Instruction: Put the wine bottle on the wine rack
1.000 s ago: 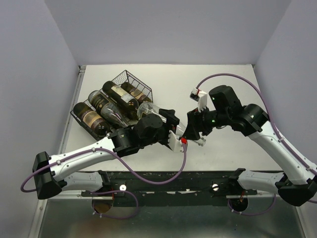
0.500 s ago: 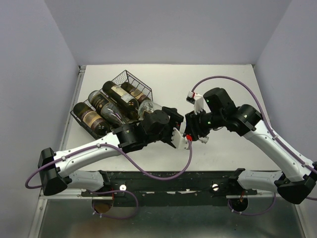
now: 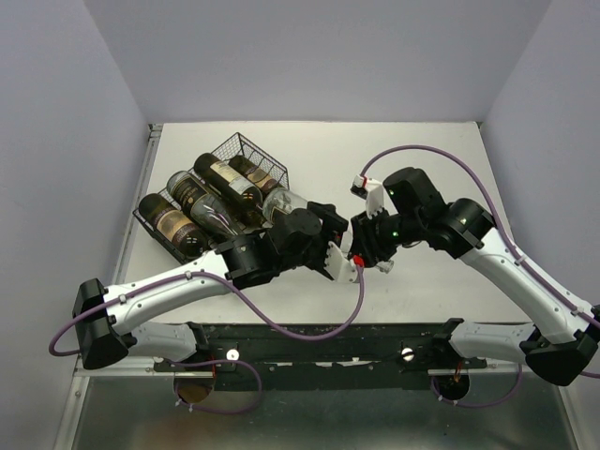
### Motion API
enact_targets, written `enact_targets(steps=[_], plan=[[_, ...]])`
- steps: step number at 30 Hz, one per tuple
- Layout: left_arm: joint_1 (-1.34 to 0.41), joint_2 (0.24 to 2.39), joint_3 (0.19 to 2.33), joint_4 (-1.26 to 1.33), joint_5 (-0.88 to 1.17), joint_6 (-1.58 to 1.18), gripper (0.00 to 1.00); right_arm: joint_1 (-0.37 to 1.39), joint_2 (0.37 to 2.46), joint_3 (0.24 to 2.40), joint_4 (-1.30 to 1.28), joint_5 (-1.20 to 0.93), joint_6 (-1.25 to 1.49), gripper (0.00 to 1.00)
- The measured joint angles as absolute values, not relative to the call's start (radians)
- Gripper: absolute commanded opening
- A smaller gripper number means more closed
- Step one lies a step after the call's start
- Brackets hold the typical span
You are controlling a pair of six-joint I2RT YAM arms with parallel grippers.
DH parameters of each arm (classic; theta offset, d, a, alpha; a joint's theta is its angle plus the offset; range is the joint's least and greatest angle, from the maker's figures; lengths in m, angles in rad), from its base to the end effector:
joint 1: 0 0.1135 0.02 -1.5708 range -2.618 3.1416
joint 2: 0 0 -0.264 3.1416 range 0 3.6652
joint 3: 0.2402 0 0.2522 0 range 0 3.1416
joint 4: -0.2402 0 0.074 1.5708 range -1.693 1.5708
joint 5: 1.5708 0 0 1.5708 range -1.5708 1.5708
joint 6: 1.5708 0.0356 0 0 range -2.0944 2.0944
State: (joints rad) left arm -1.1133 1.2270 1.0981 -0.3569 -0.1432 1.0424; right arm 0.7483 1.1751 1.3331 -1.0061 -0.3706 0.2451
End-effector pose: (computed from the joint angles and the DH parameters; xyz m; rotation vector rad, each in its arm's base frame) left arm 0.1275 -0.2474 0.3391 1.7647 1.0486 0.1032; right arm 0.1536 0.1602 0.3745 -0.8061 2.4136 0.8755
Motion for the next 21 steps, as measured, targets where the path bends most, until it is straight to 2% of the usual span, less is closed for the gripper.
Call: enact_targets(steps=[2,12,21], plan=[[-1.113,1.215,1.060,-0.299,-0.149,1.059,0.99,0.751,1.175,1.334,-1.006,-0.358,0.241,0.01],[-1.116,1.163,0.819,0.168,-0.229,1.246,0.99,0.753,1.175,1.352,-0.984,-0.273,0.294,0.01],[-1.119,1.163,0.710,0.462,-0.244,1.404,0.99,0.760,1.151,1.380,-0.970,-0.192,0.350,0.01]])
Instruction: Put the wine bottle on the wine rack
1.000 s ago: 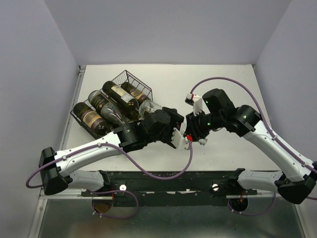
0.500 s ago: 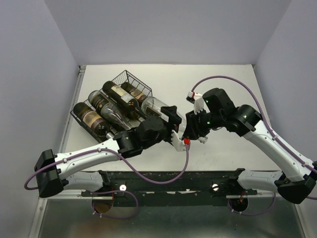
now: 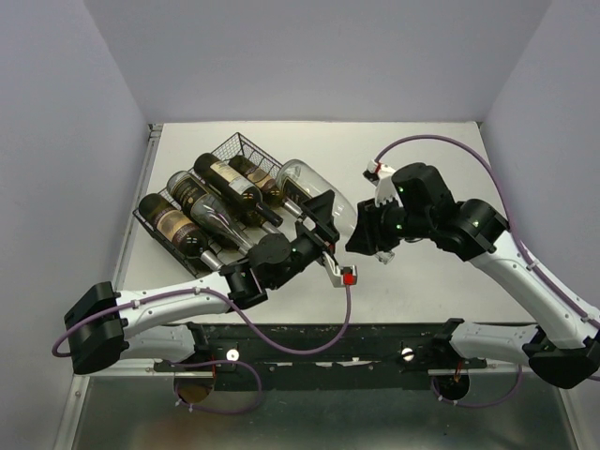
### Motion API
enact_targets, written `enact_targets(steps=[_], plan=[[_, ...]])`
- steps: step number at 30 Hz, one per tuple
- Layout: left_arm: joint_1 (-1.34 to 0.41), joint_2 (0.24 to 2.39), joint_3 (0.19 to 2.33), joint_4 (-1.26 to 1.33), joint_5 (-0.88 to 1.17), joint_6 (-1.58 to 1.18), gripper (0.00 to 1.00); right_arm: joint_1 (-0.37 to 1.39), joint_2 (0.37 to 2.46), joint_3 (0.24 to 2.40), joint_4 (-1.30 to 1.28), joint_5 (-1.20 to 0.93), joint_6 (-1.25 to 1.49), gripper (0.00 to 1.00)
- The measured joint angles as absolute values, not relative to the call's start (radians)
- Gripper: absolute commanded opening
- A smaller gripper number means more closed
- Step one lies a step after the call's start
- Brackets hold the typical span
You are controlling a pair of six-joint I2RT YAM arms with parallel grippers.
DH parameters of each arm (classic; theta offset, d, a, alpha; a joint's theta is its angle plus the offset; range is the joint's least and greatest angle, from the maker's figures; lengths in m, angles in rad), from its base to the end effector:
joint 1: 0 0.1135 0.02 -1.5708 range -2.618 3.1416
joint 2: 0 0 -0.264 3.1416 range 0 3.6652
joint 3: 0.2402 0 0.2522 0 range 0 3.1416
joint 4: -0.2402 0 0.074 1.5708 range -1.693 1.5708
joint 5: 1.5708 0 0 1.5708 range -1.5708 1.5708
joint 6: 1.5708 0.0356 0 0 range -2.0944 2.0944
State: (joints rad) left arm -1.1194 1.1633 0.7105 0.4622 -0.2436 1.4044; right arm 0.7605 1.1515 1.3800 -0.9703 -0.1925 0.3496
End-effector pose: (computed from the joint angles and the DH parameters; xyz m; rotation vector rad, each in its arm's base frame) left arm 0.1257 -0.2396 0.3037 1.4318 0.6598 0.4139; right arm 0.1531 0.1551 0.3950 -0.5956 2.3533 0.7614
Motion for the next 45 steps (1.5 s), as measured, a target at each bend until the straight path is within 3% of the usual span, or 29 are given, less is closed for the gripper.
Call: enact_targets(steps=[7,19,34,45], plan=[[-1.119,1.134,0.670,0.559,-0.270,1.428,0.99,0.765,1.136,1.392,-0.944,-0.146,0.377,0.01],[-1.123,0.923,0.643,0.492,-0.331,1.299,0.99,0.747,1.195,1.393,-0.872,-0.057,0.422,0.01],[-1.162,0.431,0.834,0.010,-0.661,0.338,0.99,0.747,1.449,1.406,-0.562,-0.096,0.332,0.01],[-1.162,0.208,0.875,-0.350,-0.749,0.018,0.99,0.747,1.773,1.637,-0.536,-0.060,0.166,0.01]])
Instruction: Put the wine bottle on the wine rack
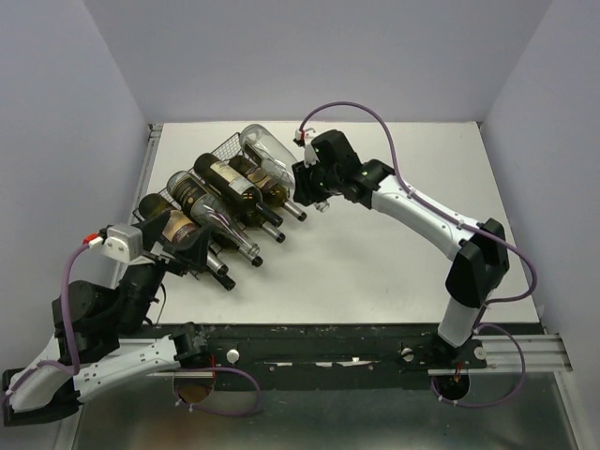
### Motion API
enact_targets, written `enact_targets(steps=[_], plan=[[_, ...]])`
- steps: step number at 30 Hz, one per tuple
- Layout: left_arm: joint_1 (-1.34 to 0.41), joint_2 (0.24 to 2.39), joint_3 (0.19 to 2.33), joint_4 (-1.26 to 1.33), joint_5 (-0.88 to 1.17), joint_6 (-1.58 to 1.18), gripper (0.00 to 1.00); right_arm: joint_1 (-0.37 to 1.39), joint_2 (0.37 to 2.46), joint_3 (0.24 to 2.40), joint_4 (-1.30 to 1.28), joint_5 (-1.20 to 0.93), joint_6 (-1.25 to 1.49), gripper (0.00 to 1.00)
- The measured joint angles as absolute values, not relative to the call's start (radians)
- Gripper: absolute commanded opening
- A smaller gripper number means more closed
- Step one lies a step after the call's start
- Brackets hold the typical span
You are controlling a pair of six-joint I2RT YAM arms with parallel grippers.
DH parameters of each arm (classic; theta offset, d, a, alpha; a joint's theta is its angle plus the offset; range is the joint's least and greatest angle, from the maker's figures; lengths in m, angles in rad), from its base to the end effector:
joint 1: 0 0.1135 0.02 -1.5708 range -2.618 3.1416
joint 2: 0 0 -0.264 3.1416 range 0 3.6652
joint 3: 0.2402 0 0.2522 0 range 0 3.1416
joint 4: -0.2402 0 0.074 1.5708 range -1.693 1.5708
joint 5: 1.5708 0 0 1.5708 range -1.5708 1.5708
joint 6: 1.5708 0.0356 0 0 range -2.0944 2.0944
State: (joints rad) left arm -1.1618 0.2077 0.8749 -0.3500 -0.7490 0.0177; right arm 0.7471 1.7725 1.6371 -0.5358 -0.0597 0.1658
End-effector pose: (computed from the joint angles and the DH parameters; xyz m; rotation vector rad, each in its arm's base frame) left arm 0.0270 -0.0014 0.3979 0.1254 1.3516 -0.4975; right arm 0.2990 0.2798 0.3304 -0.6910 2.1944 0.5512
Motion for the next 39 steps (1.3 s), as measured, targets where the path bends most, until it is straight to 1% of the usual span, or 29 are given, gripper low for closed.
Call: enact_targets(steps=[9,13,29,31,33,34,39], plan=[[-1.162,0.183,0.866,-0.527,-0.749,-0.097,0.99,0.747,1.929,1.800,-0.533,-0.057,0.118,0.01],[-1.162,0.159,0.851,-0.545,-0.749,-0.122,0.99,0.750,1.994,1.861,-0.539,-0.057,0.104,0.01],[-1.162,0.150,0.803,-0.599,-0.748,-0.179,0.99,0.786,2.148,1.988,-0.597,-0.023,0.084,0.01],[-1.162,0.149,0.802,-0.604,-0.748,-0.184,0.99,0.787,2.149,1.992,-0.600,-0.011,0.080,0.08],[-1.162,0.144,0.799,-0.610,-0.748,-0.189,0.99,0.791,2.151,1.995,-0.603,-0.001,0.078,0.18],[-1.162,0.142,0.797,-0.612,-0.749,-0.190,0.99,0.791,2.151,1.997,-0.604,0.004,0.076,0.26],[-1.162,0.136,0.794,-0.630,-0.748,-0.204,0.99,0.793,2.157,2.009,-0.618,0.026,0.075,0.39]])
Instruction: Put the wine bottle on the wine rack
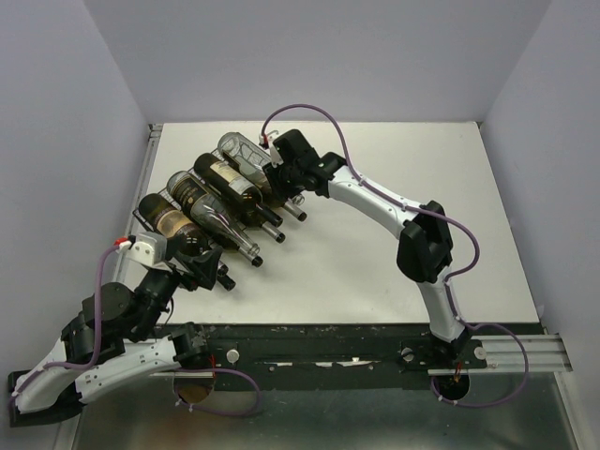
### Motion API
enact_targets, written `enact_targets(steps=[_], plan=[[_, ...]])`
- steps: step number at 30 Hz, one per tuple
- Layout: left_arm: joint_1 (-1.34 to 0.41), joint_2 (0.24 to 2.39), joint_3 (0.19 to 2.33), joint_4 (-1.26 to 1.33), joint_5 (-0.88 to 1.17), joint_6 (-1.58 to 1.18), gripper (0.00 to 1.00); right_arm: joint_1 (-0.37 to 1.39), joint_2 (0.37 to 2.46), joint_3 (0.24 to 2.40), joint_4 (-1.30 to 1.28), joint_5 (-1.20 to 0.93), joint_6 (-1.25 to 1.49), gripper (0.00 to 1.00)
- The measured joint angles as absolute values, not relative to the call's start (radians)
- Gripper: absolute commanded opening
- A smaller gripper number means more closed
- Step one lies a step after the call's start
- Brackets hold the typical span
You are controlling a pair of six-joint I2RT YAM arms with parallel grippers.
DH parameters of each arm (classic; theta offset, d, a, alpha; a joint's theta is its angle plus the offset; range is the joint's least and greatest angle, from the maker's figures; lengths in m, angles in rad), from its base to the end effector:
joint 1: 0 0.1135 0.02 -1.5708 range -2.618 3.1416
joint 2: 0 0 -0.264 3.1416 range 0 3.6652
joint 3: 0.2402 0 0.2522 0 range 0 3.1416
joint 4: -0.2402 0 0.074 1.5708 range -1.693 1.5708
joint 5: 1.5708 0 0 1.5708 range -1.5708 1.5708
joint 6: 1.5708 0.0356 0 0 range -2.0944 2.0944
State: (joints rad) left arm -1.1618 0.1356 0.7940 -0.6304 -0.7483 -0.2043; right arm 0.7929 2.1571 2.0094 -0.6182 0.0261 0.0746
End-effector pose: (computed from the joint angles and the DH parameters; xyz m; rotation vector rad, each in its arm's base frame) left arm 0.0284 -0.0046 0.3493 0.1491 1.5650 -0.5022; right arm 0.3489 0.3528 0.2807 -0.8211 2.2246 0.3961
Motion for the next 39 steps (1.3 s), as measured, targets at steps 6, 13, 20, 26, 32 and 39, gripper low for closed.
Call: enact_targets(steps=[6,13,20,26,32,39], plan=[[-1.162,0.118,0.785,-0.633,-0.730,-0.235,0.99,0.796,2.158,2.011,-0.623,0.037,0.076,0.48],[-1.162,0.115,0.766,-0.637,-0.690,-0.276,0.99,0.797,2.170,2.027,-0.631,0.054,0.085,0.63],[-1.162,0.135,0.753,-0.639,-0.654,-0.341,0.99,0.795,2.170,2.047,-0.624,0.080,0.097,0.68],[-1.162,0.160,0.753,-0.665,-0.643,-0.418,0.99,0.795,2.160,2.046,-0.626,0.097,0.112,0.94],[-1.162,0.221,0.783,-0.742,-0.640,-0.529,0.99,0.795,2.024,1.968,-0.634,0.128,0.161,1.00],[-1.162,0.286,0.854,-0.836,-0.645,-0.637,0.99,0.795,1.646,1.695,-0.629,0.253,0.294,1.00]])
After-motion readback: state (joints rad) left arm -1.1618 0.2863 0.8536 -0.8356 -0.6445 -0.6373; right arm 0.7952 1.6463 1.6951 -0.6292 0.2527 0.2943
